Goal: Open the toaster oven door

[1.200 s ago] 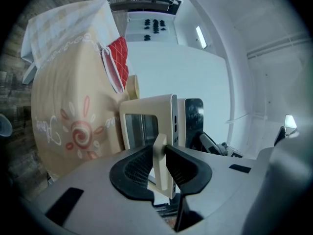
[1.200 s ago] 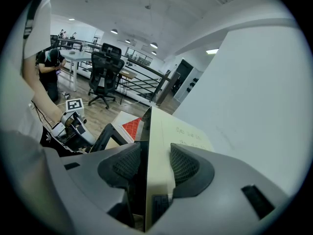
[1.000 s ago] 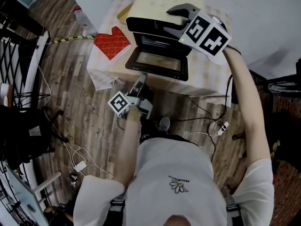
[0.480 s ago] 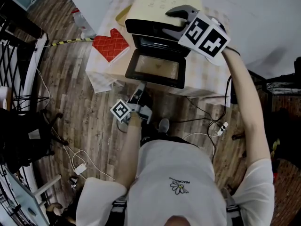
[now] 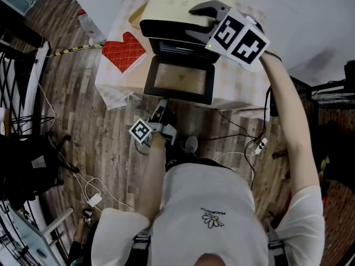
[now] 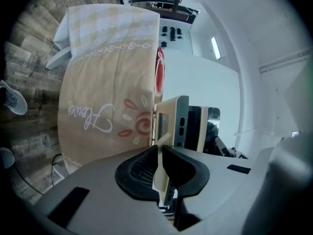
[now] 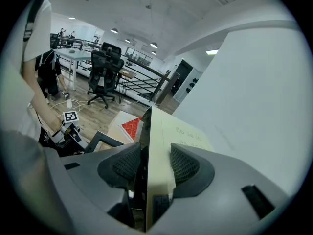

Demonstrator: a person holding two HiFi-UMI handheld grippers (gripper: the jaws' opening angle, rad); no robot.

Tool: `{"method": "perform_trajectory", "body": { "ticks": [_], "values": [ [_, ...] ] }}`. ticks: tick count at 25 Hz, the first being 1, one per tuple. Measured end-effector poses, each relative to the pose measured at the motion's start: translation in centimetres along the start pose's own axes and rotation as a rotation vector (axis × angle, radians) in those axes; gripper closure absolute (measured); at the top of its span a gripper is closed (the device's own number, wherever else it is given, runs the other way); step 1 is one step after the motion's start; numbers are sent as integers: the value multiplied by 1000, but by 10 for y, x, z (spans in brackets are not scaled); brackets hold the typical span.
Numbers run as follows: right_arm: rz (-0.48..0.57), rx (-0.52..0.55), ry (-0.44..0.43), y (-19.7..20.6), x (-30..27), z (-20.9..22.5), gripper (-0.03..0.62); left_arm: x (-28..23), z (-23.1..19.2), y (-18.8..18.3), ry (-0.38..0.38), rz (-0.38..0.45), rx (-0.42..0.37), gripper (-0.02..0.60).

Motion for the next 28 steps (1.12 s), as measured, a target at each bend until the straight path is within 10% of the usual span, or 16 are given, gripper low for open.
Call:
{"method": "perform_trajectory", "body": {
  "ticks": [28],
  "values": [
    [5,12,12,0,0,-2,405,1,-17,6,-37,-11,28,548]
  ]
}}
Point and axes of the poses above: the fingertips, and each gripper's own axes: x backward along the fingers, z to its right, y out of its underside, the point moved 7 cm from there along x, backward along the fingers, and after that the axes turned 9 degrees about -x, right-handed, at the moved point
